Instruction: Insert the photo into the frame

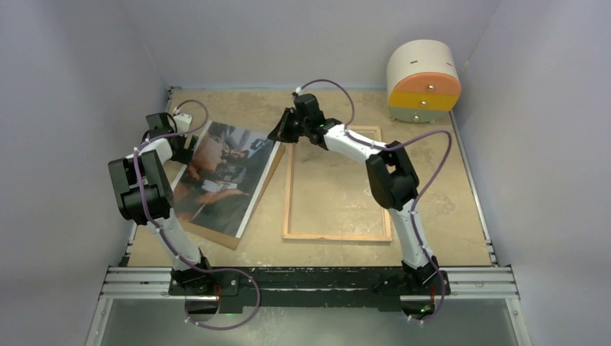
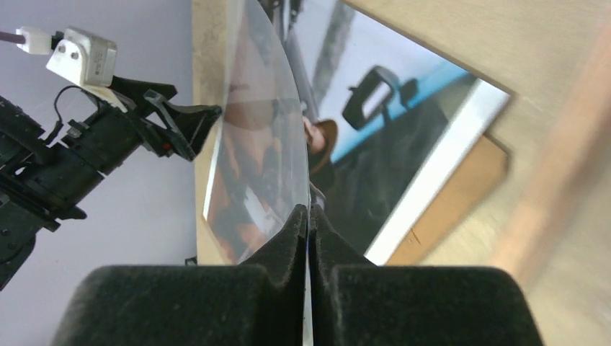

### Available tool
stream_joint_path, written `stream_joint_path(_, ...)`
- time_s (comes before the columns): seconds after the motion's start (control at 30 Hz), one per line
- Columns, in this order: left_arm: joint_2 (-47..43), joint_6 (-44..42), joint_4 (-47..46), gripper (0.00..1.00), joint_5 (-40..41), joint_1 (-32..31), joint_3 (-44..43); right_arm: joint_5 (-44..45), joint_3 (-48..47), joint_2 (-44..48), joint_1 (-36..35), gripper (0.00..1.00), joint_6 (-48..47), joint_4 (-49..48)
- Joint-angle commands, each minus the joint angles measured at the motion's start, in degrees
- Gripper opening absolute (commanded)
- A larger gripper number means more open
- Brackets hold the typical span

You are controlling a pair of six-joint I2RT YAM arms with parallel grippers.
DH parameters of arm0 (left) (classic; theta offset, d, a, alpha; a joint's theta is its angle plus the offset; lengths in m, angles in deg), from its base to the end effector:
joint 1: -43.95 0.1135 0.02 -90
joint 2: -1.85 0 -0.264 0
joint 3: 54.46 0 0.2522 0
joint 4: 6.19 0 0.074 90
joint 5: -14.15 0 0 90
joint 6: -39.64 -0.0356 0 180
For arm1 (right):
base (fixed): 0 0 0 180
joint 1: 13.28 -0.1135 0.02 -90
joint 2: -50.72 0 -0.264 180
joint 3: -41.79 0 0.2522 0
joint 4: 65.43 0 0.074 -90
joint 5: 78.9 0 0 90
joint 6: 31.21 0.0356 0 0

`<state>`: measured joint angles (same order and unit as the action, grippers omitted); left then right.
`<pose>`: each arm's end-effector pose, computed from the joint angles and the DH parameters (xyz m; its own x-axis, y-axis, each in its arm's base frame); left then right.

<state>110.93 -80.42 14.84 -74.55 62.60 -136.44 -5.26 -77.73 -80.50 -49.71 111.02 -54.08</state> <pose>0.3825 0.1299 0.1665 -0.7780 0.2660 -0.5692 0.0643 0.9349 0.3489 0.4289 0.3290 0.2186 -0.8082 0.3462 -0.4764 -0.2277 0.5624 0.7949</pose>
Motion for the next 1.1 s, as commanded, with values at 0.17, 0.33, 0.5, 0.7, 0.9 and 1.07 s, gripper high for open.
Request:
stream_joint_path(0.17, -11.83, -4.38, 14.18, 0.96, -4.14, -1.79, -4.07, 2.56, 15.14, 22.65, 10.74, 0.00, -15.56, 22.27)
stream_joint_path(0.33, -16.03, -4.64, 14.30, 0.97, -3.28, -9.64, 0.43, 10.10, 23.27, 28.82, 15.72, 0.00, -23.34, 30.58)
stream_joint_path(0.5, -17.06, -3.09, 15.76, 1.00, -3.76, -18.88, 3.24, 22.40, 20.22, 25.25, 16.53, 0.00, -27.30, 38.49)
stream_joint_path(0.7, -16.89, -3.20, 14.85, 1.00, -3.33, -25.32, 5.30, 24.56, 10.82, 17.63, 18.76, 0.39, -27.87, 42.62)
stream_joint_path(0.9, -14.37, -3.09, 13.38, 1.00, -1.92, -25.95, 5.76, 24.54, 12.51, 18.77, 19.87, 0.91, -21.45, 42.79)
stream_joint_path(1.07, -14.44, -3.14, 11.87, 1.00, -1.74, -25.95, 6.93, 14.88, 27.25, 29.05, 19.63, 0.99, -16.64, 33.13)
